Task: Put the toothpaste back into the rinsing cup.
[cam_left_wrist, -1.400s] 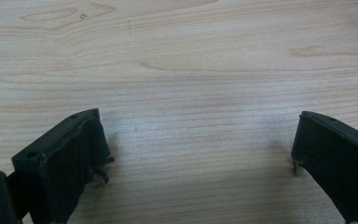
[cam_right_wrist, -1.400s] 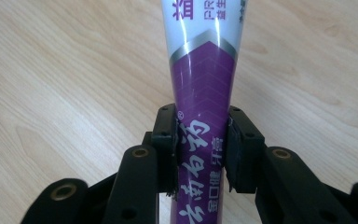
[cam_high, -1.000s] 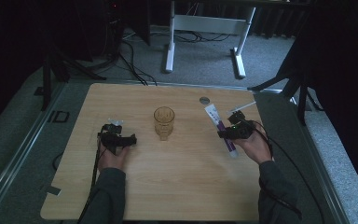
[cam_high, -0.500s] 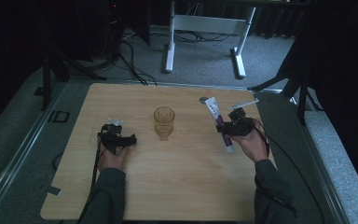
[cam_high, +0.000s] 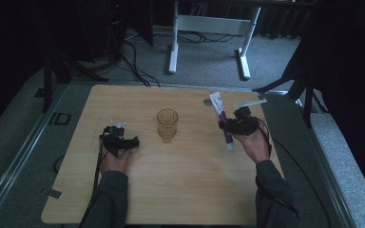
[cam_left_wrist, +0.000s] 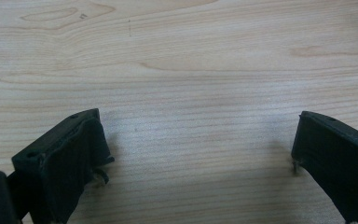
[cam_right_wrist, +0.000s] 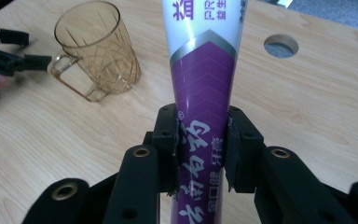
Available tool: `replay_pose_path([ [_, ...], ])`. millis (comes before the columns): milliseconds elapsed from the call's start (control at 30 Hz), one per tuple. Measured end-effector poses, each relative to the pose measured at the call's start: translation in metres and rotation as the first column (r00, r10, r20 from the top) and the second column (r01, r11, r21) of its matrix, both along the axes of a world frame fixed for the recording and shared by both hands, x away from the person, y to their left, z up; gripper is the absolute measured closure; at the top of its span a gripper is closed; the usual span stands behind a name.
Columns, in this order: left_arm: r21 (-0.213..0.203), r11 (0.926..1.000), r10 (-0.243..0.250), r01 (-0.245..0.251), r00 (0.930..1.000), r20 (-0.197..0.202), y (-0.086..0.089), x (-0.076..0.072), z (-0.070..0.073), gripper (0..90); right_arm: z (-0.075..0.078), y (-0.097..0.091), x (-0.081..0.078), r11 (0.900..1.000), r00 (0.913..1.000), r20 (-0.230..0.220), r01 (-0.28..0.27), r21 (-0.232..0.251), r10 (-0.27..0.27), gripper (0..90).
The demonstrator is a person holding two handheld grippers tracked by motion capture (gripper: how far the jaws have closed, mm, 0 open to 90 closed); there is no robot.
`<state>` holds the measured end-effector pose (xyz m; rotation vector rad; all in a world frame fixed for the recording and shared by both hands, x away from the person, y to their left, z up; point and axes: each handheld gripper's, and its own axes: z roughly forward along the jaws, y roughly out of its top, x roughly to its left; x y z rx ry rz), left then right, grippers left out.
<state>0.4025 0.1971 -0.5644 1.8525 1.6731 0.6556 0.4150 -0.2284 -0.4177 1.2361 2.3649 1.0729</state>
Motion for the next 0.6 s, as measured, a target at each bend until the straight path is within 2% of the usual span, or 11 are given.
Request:
replay_pose_path([
  [200,0.000,1.0000,0.000,0.000,1.0000,0.000,0.000,0.000,0.000,2.1,-0.001,0.005,0.002,1.0000,0.9999,0.014,0.003,0.005,-0.003,69.6],
  [333,0.000,1.0000,0.000,0.000,1.0000,-0.001,0.000,0.000,0.000,2.1,-0.001,0.008,0.004,0.9992,0.9993,0.036,0.010,0.038,-0.012,69.6],
  [600,-0.001,1.0000,-0.001,0.001,1.0000,-0.001,0.000,0.000,0.000,2.1,-0.002,0.013,0.003,0.9988,0.9967,0.081,-0.002,0.050,-0.003,69.6],
])
